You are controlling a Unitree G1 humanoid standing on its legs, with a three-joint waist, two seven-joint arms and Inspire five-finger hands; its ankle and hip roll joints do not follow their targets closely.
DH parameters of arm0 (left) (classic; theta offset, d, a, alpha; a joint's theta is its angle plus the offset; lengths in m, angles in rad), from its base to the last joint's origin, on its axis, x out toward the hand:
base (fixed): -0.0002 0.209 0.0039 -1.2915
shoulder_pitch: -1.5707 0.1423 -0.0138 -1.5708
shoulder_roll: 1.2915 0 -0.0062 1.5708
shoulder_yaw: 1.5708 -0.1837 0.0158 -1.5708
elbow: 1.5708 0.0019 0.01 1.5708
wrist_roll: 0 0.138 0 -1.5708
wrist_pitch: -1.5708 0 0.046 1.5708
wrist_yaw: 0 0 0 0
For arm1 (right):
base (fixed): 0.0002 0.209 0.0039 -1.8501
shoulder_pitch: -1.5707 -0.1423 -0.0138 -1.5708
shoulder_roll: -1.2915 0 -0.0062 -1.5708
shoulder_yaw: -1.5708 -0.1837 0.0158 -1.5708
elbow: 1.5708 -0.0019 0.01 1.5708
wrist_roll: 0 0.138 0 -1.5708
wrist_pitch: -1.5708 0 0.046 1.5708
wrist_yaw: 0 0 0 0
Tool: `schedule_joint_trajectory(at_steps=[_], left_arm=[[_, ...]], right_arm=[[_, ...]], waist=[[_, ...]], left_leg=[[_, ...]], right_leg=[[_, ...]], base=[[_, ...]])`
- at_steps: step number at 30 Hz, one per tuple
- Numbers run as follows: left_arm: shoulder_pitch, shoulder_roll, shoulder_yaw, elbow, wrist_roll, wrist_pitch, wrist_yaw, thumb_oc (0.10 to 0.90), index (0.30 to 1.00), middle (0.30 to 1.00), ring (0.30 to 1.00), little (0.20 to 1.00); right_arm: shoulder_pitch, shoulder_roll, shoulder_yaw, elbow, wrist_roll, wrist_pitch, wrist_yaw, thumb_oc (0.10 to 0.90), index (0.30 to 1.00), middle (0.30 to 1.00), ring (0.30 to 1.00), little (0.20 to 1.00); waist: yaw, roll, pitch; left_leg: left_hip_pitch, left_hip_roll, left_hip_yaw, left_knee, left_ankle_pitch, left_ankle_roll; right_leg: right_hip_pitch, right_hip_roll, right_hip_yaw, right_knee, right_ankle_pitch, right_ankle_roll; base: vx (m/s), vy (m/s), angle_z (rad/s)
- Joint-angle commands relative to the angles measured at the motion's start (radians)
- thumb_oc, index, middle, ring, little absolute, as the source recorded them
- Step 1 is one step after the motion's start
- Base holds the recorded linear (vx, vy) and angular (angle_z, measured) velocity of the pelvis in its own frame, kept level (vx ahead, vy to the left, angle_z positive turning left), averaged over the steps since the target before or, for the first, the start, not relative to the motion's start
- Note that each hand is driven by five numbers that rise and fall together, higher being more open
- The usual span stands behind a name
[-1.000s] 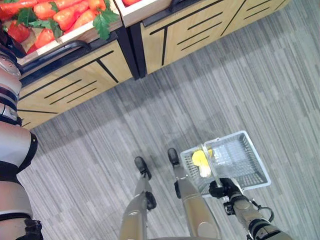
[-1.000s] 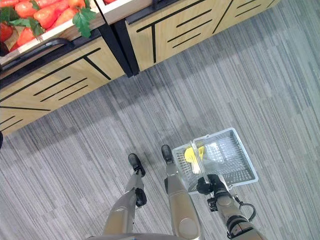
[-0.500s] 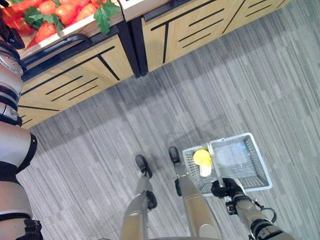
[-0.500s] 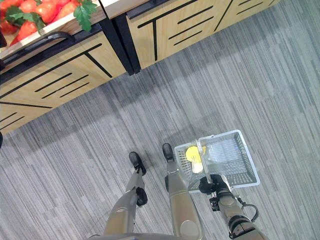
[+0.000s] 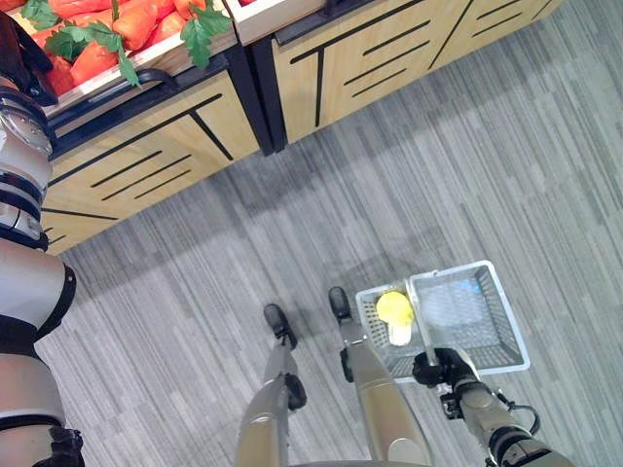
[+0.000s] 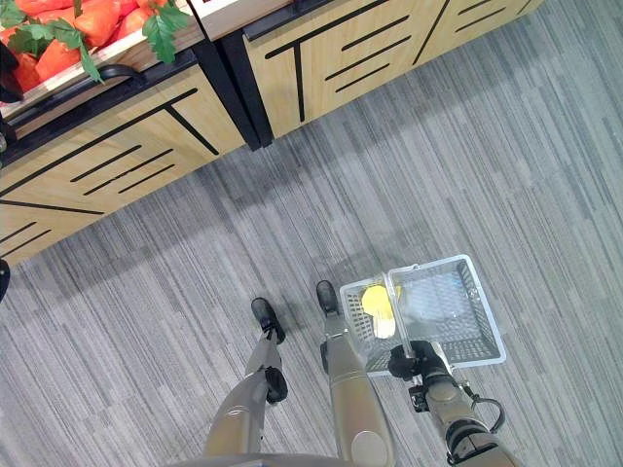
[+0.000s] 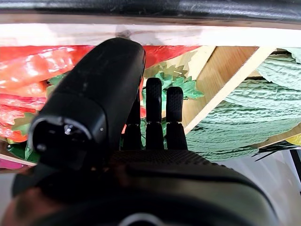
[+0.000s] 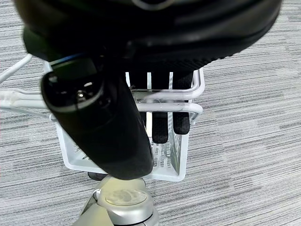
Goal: Get the vegetables into the basket
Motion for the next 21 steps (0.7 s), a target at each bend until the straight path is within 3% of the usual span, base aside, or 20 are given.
schedule_joint_trajectory(at_steps=[1, 21], left_arm=[[-0.058, 0.004, -0.015, 0.066, 0.026, 0.004, 0.011, 0.9, 1.0, 1.0, 1.0, 1.0], [-0.057, 0.014, 0.005, -0.032, -0.031, -0.025, 0.135, 0.9, 1.0, 1.0, 1.0, 1.0]], right_arm=[[0.151, -0.004, 0.015, 0.035, 0.016, 0.012, 0.014, 0.4, 0.3, 0.3, 0.3, 0.3], [0.149, 0.001, 0.039, 0.038, 0.011, 0.0, 0.002, 0.4, 0.3, 0.3, 0.3, 0.3]], waist=[[-0.011, -0.023, -0.01], [-0.004, -0.036, -0.014]], left_leg=[[0.075, -0.036, -0.006, 0.003, -0.167, -0.033], [0.079, -0.027, -0.005, 0.003, -0.162, -0.04]], right_leg=[[0.138, -0.017, -0.042, -0.311, 0.117, 0.087], [0.138, -0.01, -0.043, -0.311, 0.111, 0.079]], base=[[0.0, 0.0, 0.0], [0.0, -0.006, 0.0]])
